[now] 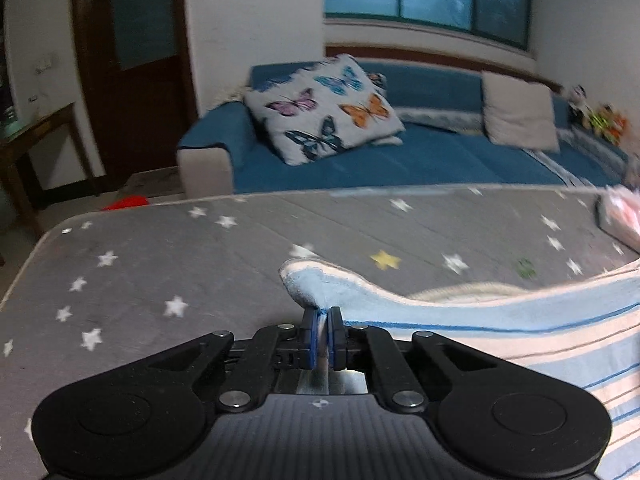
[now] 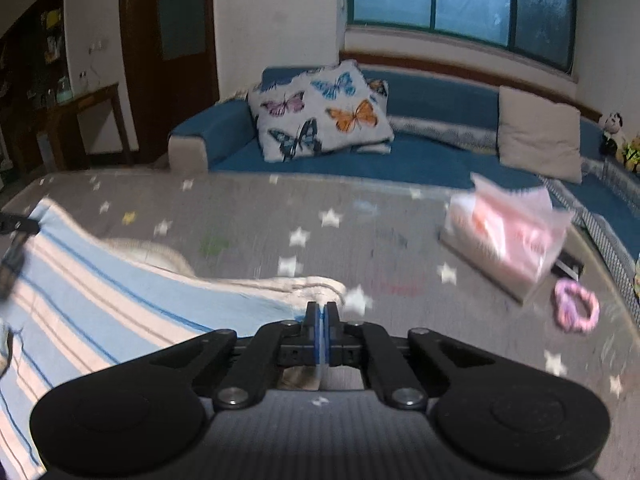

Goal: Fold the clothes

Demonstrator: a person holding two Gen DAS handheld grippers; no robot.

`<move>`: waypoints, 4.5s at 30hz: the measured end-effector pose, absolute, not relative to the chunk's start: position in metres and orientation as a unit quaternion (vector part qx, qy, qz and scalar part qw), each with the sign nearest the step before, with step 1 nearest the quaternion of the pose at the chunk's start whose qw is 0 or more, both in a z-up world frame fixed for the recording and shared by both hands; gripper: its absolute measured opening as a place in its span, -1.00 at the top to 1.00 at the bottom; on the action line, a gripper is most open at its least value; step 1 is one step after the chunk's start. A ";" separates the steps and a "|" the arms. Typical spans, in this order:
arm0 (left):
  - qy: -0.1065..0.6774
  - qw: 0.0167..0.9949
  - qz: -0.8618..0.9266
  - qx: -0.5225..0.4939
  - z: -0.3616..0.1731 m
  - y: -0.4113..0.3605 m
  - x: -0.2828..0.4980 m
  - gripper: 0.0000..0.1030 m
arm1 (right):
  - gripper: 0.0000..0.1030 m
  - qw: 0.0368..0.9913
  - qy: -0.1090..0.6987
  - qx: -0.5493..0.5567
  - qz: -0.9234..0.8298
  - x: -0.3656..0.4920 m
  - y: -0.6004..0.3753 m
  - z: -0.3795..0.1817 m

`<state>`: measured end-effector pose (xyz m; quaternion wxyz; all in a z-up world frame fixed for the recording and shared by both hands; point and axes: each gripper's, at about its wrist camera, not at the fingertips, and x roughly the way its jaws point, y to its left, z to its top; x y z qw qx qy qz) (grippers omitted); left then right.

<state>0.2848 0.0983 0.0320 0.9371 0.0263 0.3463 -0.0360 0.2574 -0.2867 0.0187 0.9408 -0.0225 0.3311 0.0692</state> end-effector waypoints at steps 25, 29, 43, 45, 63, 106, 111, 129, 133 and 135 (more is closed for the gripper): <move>0.392 0.916 -0.084 0.022 0.032 0.101 0.216 -0.02 | 0.44 0.881 0.402 -0.046 0.246 0.216 -0.212 0.023; 0.400 0.910 -0.108 0.013 0.035 0.101 0.183 -0.08 | 0.42 0.871 0.398 -0.039 0.286 0.190 -0.196 0.029; 0.397 0.901 -0.174 0.010 0.029 0.095 0.093 0.79 | 0.60 0.843 0.379 -0.083 0.372 0.112 -0.148 0.022; 0.388 0.903 -0.183 0.011 0.030 0.099 0.075 0.82 | 0.62 0.837 0.376 -0.096 0.385 0.096 -0.148 0.022; 0.364 0.914 -0.179 0.023 0.047 0.141 0.021 0.78 | 0.26 0.853 0.356 -0.104 0.368 0.092 -0.153 0.059; 0.409 0.865 -0.286 0.046 -0.006 -0.020 0.074 0.16 | 0.47 0.881 0.399 -0.066 0.246 0.142 -0.160 0.025; 0.406 0.865 -0.290 0.051 -0.010 -0.021 0.068 0.14 | 0.31 0.875 0.415 -0.069 0.241 0.173 -0.143 0.004; 0.402 0.869 -0.286 0.043 -0.013 -0.015 0.070 0.09 | 0.82 0.880 0.416 -0.084 0.214 0.178 -0.131 -0.018; 0.402 0.870 -0.283 0.043 -0.013 -0.016 0.070 0.07 | 0.92 0.891 0.398 -0.078 0.206 0.171 -0.141 -0.009; 0.402 0.870 -0.283 0.044 -0.013 -0.017 0.070 0.07 | 0.92 0.898 0.386 -0.071 0.200 0.165 -0.151 0.000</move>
